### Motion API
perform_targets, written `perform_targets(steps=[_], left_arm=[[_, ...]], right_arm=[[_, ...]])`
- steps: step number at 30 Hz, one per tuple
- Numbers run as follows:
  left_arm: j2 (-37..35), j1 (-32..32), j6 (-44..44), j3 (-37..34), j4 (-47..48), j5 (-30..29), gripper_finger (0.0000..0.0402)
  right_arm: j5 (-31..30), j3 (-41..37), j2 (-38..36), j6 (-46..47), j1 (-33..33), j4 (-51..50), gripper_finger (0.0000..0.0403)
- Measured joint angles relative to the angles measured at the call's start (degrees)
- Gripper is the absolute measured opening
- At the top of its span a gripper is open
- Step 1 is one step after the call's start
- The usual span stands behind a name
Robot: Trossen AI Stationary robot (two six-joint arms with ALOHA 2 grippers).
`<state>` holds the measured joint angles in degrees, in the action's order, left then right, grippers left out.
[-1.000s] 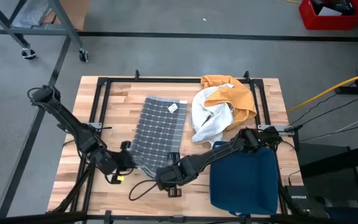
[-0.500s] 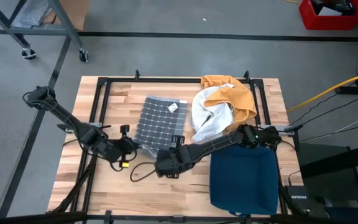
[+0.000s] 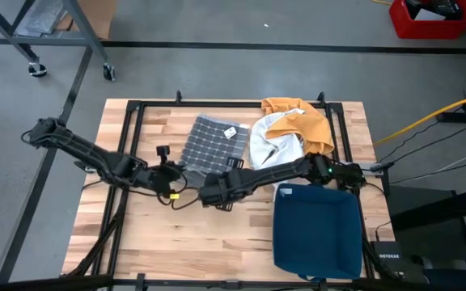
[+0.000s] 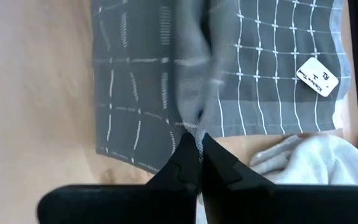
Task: Fold towel
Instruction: Fold the gray towel
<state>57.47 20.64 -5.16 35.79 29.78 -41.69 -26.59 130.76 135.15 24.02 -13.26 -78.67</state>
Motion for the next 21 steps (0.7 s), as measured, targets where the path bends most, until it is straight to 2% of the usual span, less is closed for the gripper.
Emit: perform_targets(steps=[12, 21], left_arm=[[0.02, -9.22, 7.94, 0.02, -2.39, 0.19, 0.0], [0.02, -10.65, 15.86, 0.02, -11.04, 0.01, 0.0]], right_arm=[[-0.22, 0.02, -0.06, 3.02, 3.09, -0.99, 0.0001], [3.42, 0.04, -0.11, 5.81, 3.45, -1.53, 0.0001]])
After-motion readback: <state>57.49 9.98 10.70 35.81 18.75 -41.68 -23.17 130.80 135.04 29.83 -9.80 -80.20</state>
